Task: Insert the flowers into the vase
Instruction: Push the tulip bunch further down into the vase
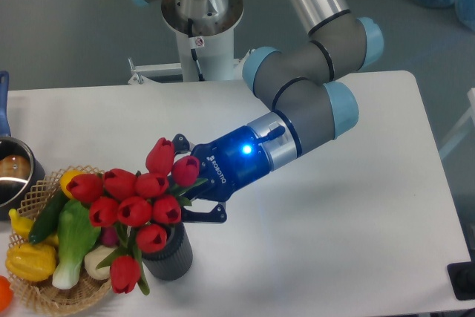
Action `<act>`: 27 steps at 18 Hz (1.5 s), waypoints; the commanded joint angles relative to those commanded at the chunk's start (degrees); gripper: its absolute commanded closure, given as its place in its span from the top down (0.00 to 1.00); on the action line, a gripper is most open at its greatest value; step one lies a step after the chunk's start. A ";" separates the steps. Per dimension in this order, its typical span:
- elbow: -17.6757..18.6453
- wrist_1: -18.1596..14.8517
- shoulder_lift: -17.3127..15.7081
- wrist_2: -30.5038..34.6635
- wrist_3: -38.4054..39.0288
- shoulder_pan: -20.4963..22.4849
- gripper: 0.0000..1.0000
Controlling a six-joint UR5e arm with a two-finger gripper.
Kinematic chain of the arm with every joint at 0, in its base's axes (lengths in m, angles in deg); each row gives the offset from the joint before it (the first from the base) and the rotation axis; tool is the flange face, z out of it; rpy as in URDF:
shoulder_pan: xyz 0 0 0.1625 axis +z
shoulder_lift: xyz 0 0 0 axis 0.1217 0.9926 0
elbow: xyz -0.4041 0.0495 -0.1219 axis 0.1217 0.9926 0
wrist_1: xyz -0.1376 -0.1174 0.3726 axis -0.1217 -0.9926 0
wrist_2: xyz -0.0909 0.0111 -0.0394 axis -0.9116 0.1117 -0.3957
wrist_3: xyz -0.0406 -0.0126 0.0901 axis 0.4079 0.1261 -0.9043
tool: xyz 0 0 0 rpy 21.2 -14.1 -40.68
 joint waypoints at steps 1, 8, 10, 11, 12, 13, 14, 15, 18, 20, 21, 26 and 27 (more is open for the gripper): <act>0.44 0.00 0.09 0.00 -1.06 0.00 0.00; 0.62 0.00 2.20 2.63 -2.82 0.00 0.03; 1.84 0.09 2.11 4.04 -2.91 0.09 0.03; 2.63 0.09 2.11 4.13 -3.70 0.09 0.03; 3.69 0.17 2.02 4.30 -5.10 0.17 0.04; 4.91 0.09 1.93 4.74 -6.68 0.26 0.04; 5.71 0.17 1.93 5.09 -8.35 0.26 0.04; 6.24 0.09 1.93 5.36 -9.49 0.26 0.05; 7.21 0.09 2.02 5.45 -10.12 0.61 0.10; 7.65 0.17 1.93 6.33 -10.30 1.14 0.22; 7.91 0.35 1.93 6.33 -10.30 1.40 0.31; 10.11 0.53 1.06 6.33 -10.38 2.46 1.00; 10.29 0.53 0.79 6.33 -10.38 2.72 1.00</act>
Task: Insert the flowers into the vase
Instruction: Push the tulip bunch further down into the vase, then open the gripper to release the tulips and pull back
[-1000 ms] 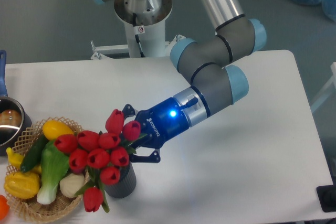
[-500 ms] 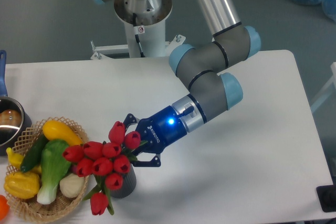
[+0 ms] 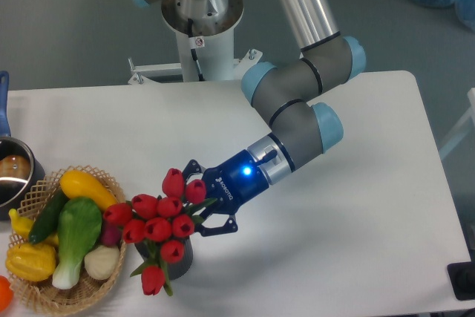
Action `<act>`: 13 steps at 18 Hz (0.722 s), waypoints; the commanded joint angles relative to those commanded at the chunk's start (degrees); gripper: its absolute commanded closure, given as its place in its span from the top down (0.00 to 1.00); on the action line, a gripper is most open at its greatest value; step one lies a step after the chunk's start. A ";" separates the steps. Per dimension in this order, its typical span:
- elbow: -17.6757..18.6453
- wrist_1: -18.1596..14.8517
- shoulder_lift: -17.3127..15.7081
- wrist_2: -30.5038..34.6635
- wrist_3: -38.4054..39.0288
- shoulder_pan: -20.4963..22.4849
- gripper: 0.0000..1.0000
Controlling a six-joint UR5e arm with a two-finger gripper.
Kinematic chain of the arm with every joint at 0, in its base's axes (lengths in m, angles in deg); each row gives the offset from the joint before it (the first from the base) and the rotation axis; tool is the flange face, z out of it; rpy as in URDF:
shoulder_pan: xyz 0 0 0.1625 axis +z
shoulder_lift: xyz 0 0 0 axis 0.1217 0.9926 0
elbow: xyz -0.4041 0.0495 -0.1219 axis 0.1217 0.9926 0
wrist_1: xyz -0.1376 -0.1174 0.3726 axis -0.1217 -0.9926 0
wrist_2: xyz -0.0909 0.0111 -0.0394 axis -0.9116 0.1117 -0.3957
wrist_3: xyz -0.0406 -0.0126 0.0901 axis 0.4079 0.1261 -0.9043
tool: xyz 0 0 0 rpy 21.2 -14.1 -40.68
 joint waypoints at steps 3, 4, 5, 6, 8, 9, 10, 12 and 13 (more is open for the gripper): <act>0.09 0.00 -0.18 0.00 0.00 0.35 1.00; 0.09 0.00 -0.53 0.09 0.00 0.53 1.00; 0.09 -0.09 -0.88 0.09 0.00 0.79 1.00; 0.09 -0.09 -0.97 0.09 0.09 1.14 1.00; 0.09 -0.18 -0.97 0.09 0.09 1.58 1.00; 0.09 -0.18 -1.23 0.17 0.09 1.76 1.00; 0.09 -0.18 -1.23 0.18 0.09 2.11 1.00; 0.09 -0.18 -1.84 0.44 0.09 3.25 1.00; 0.09 -0.18 -2.28 1.57 0.09 4.12 1.00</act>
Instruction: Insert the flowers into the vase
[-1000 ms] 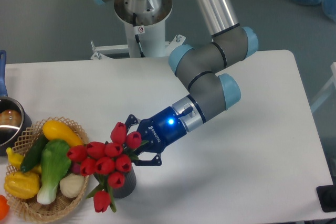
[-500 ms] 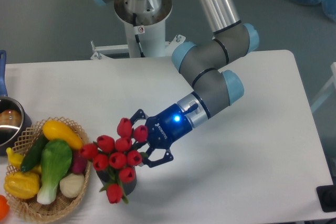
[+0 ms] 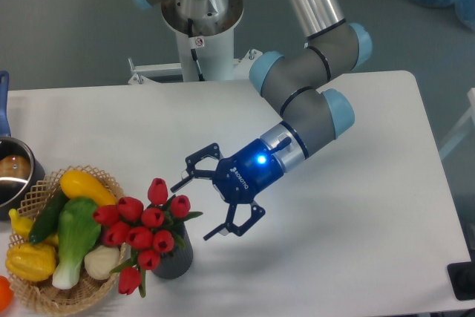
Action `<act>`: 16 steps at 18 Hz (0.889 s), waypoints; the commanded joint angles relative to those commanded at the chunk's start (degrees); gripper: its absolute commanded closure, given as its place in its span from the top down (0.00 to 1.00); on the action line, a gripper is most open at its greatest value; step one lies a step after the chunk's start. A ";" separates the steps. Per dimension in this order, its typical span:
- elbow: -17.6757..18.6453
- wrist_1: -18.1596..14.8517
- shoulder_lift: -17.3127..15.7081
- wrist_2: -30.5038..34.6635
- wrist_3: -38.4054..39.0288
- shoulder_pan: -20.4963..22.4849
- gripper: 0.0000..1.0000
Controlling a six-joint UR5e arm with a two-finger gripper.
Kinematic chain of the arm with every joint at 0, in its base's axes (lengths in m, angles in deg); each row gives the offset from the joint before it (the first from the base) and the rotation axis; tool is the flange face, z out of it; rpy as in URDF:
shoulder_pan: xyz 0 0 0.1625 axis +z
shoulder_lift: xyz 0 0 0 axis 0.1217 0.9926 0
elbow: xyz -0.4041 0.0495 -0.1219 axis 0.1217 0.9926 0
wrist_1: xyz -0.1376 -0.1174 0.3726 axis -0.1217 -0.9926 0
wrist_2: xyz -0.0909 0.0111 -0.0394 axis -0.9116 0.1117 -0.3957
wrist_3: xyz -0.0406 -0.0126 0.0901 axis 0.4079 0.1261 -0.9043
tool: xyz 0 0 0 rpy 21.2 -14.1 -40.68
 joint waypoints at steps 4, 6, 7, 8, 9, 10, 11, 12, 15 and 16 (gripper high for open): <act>-0.61 -0.09 -3.25 13.14 0.26 2.64 1.00; -1.92 0.09 -4.48 25.09 0.18 3.08 1.00; -2.89 0.09 -5.01 30.28 0.18 3.17 1.00; -4.12 0.09 -5.36 35.03 0.09 3.26 1.00; -5.26 0.09 -5.37 38.91 0.00 3.35 1.00; -6.49 0.17 -5.28 42.17 0.00 3.26 1.00; -7.46 0.26 -5.02 45.16 0.00 3.35 1.00; -8.60 0.26 -4.49 47.97 0.00 3.44 1.00; -9.58 0.62 -3.26 56.06 -0.18 4.93 1.00; -9.58 0.62 -3.26 58.78 -0.18 5.45 1.00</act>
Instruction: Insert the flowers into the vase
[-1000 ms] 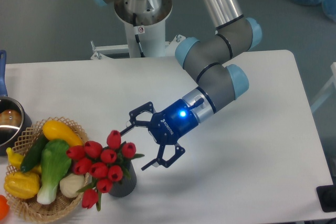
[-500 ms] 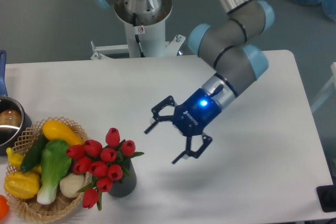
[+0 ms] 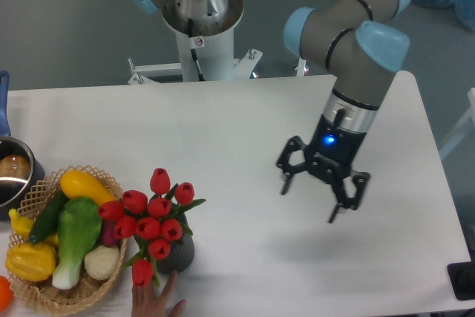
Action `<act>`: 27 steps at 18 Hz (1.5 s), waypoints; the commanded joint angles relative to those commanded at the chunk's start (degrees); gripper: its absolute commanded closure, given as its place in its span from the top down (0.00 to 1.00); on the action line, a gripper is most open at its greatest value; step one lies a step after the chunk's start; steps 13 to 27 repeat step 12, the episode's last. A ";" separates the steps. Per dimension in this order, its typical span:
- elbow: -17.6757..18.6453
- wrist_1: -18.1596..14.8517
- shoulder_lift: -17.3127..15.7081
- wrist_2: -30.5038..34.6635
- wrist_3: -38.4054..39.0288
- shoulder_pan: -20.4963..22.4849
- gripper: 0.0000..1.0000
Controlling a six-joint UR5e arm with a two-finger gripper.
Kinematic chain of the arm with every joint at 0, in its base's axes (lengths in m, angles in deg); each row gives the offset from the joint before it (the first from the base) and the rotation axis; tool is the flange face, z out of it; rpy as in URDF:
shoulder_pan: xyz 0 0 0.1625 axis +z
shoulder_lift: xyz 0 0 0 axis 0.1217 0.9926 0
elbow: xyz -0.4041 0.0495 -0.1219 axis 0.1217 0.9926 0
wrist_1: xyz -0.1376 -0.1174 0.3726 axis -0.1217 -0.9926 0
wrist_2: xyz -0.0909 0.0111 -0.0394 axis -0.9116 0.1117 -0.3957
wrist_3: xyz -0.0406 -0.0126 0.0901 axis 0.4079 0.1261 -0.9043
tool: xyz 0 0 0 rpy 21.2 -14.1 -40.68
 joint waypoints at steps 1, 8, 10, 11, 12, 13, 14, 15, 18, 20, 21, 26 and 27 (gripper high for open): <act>0.17 0.00 0.00 3.16 0.00 0.61 1.00; -0.35 -0.35 1.23 12.58 -4.66 5.80 1.00; -0.96 -0.44 1.58 13.30 -4.66 6.42 1.00; -1.23 -0.87 1.58 13.73 -4.66 6.42 1.00; -1.06 -0.88 1.58 14.61 -4.66 6.33 1.00; -1.06 -0.88 1.58 14.61 -4.66 6.33 1.00; -1.06 -0.88 1.58 14.61 -4.66 6.33 1.00; -1.06 -0.88 1.58 14.61 -4.66 6.33 1.00; -1.06 -0.88 1.58 14.61 -4.66 6.33 1.00; -1.06 -0.88 1.58 14.61 -4.66 6.33 1.00; -1.06 -0.88 1.58 14.61 -4.66 6.33 1.00; -1.06 -0.88 1.58 14.61 -4.66 6.33 1.00; -1.06 -0.88 1.58 14.61 -4.66 6.33 1.00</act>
